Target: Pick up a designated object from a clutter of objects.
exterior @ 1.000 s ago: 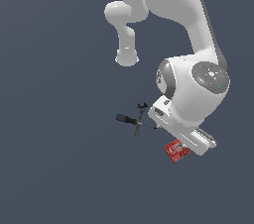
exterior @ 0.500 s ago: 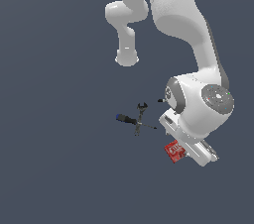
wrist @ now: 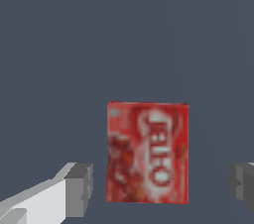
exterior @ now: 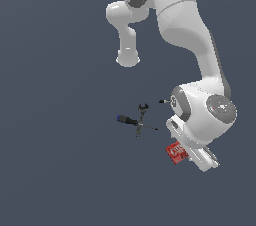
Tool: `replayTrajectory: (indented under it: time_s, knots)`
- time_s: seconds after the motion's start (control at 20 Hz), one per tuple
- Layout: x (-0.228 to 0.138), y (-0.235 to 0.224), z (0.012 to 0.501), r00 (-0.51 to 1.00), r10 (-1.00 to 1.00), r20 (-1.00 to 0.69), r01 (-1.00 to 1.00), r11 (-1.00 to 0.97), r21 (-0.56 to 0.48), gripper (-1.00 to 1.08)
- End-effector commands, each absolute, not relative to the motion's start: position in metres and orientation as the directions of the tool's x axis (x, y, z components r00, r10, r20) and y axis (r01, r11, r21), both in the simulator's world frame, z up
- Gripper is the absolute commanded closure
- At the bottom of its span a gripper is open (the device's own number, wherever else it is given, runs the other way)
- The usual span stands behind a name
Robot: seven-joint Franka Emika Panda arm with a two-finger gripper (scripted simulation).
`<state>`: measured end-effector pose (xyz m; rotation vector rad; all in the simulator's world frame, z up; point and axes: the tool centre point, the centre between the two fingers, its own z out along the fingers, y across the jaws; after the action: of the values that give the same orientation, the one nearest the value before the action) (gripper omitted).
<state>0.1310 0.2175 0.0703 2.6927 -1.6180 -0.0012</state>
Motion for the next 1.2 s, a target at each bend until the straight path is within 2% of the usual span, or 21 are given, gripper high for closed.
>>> replayTrajectory:
  time_s: [0.0,0.35,0.8,1.1,1.15]
  knots:
    - [0.131,0.22,0.067,0.457,-0.889,0.0,-0.889,-0.457,0.0,-0.92]
    - [0.131,0.22,0.062,0.457,-0.89,0.0,-0.89,-0.457,0.001,-0.92]
    - [0.13,0.22,0.02,0.454,-0.891,0.0,-0.891,-0.454,0.0,-0.92]
    - [0.131,0.221,0.015,0.453,-0.891,0.0,-0.891,-0.453,0.0,-0.92]
    - [0.131,0.221,0.015,0.453,-0.891,0.0,-0.891,-0.453,0.0,1.08]
